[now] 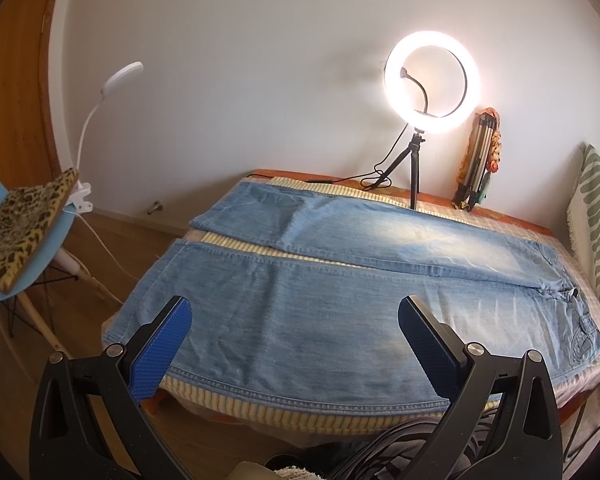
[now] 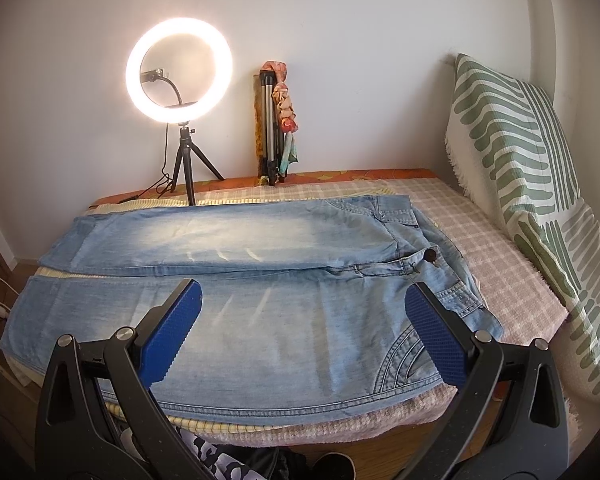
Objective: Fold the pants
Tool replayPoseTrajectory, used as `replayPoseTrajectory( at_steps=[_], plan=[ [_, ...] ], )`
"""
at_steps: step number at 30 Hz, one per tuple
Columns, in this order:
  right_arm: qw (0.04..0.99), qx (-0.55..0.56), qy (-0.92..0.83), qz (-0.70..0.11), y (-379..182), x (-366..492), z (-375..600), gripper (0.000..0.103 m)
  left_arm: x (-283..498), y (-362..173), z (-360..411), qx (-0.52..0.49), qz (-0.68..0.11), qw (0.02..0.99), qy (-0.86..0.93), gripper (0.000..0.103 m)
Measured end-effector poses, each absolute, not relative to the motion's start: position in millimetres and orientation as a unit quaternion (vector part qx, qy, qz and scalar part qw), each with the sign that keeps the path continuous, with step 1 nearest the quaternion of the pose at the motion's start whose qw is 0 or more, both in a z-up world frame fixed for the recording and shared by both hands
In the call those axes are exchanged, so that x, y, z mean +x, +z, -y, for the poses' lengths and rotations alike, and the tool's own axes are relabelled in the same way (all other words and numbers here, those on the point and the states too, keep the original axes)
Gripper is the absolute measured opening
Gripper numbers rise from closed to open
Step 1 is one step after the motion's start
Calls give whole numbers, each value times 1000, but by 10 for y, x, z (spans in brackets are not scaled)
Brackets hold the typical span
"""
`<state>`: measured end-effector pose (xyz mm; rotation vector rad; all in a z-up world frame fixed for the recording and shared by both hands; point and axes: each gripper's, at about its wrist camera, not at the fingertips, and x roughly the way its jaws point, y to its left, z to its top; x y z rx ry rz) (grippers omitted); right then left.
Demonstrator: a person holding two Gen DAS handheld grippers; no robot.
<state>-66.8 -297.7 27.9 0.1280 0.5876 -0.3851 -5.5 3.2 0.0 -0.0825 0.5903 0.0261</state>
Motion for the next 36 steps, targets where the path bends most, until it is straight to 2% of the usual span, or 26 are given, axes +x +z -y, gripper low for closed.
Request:
replayPoseTrajectory(
  at_steps=[36],
  plan=[
    [939,58,-189,-282,325,-668,2934,103,-74,-14,-32,-38,-291,956,13,103]
  ],
)
